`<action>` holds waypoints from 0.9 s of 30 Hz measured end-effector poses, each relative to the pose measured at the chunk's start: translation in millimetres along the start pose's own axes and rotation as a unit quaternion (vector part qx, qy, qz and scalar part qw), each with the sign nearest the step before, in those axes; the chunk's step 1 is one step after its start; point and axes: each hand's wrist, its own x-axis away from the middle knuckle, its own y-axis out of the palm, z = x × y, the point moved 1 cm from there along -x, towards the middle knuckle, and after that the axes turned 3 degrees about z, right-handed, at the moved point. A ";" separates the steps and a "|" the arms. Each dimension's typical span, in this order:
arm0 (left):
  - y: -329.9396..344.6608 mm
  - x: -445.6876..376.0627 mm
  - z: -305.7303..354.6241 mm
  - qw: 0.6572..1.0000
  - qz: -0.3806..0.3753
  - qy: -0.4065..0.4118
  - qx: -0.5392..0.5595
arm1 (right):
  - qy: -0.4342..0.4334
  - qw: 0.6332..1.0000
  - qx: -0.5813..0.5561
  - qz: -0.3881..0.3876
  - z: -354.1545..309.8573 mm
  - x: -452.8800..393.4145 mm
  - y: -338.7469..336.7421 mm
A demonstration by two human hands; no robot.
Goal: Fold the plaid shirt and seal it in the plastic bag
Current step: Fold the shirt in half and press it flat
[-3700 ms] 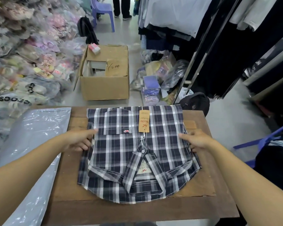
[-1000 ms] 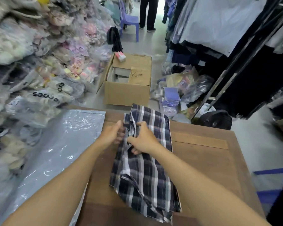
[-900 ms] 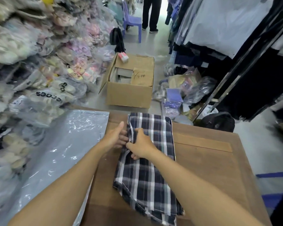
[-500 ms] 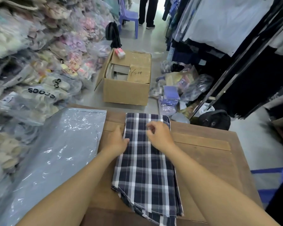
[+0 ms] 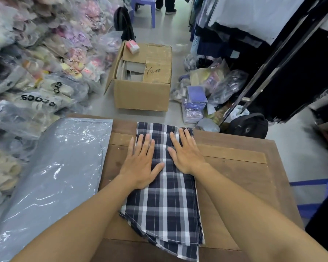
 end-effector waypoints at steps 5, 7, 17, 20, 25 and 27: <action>-32.1 30.8 42.3 0.973 0.052 0.224 0.032 | 0.002 0.998 -0.067 -0.008 4.5 -4.1 -18.0; -32.6 42.3 61.8 0.947 0.043 0.318 0.015 | -0.004 0.997 -0.048 0.055 8.3 -2.0 -25.9; 18.0 48.2 82.5 0.921 -0.058 0.381 -0.055 | -0.057 0.998 0.010 -0.003 15.7 -7.7 -6.9; 19.6 47.3 83.1 0.919 -0.056 0.386 -0.056 | -0.055 0.998 0.014 0.009 16.3 -7.6 0.5; -7.1 19.5 63.9 0.934 0.080 0.331 0.110 | -0.057 0.998 0.013 -0.004 18.5 -8.3 -0.4; -15.9 -7.3 46.5 0.951 0.157 0.255 0.077 | -0.067 0.998 0.018 -0.012 19.5 -8.3 -0.3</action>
